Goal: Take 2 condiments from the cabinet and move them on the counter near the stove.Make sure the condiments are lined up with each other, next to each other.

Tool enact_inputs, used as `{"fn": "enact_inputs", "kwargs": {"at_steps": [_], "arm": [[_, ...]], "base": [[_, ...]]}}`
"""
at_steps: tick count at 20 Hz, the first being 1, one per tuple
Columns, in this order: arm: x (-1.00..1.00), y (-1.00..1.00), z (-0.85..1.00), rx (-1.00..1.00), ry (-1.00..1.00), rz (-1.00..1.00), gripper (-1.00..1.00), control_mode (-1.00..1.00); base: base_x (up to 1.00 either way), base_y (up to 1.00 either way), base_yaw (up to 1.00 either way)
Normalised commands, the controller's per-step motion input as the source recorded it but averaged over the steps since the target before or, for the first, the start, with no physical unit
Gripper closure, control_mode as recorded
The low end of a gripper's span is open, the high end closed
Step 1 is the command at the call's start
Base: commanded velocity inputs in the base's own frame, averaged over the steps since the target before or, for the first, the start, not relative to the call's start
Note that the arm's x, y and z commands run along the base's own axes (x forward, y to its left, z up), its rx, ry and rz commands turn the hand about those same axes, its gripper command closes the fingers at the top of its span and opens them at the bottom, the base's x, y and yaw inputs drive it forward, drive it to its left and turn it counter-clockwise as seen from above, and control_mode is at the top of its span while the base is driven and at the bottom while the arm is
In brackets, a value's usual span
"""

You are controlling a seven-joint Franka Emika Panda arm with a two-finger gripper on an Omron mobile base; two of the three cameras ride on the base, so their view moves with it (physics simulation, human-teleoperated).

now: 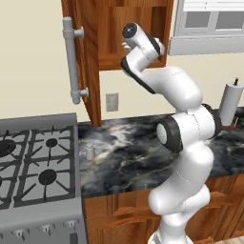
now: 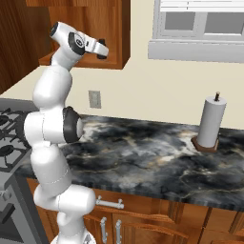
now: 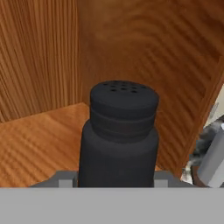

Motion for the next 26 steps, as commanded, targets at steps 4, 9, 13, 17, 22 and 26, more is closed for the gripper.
{"fn": "enact_inputs", "kwargs": {"at_steps": [4,9,13,17,22,26], "arm": [[-0.63,0.0,0.0,-0.01,-0.12,0.09,1.0,-1.0],[-0.83,-0.05,0.12,0.0,-0.09,0.1,1.0,-1.0],[-0.8,-0.03,0.25,0.0,0.0,0.15,1.0,-1.0],[-0.79,0.0,0.07,0.0,0.0,0.23,1.0,-1.0],[-0.54,0.0,0.0,0.0,0.02,0.4,1.0,-1.0],[-0.51,0.0,-0.01,0.0,0.04,0.42,1.0,-1.0]], "base": [[0.0,0.0,0.0],[0.0,0.0,0.0],[0.0,0.0,0.0],[0.0,0.0,0.0],[0.0,0.0,0.0],[0.0,0.0,0.0]]}}
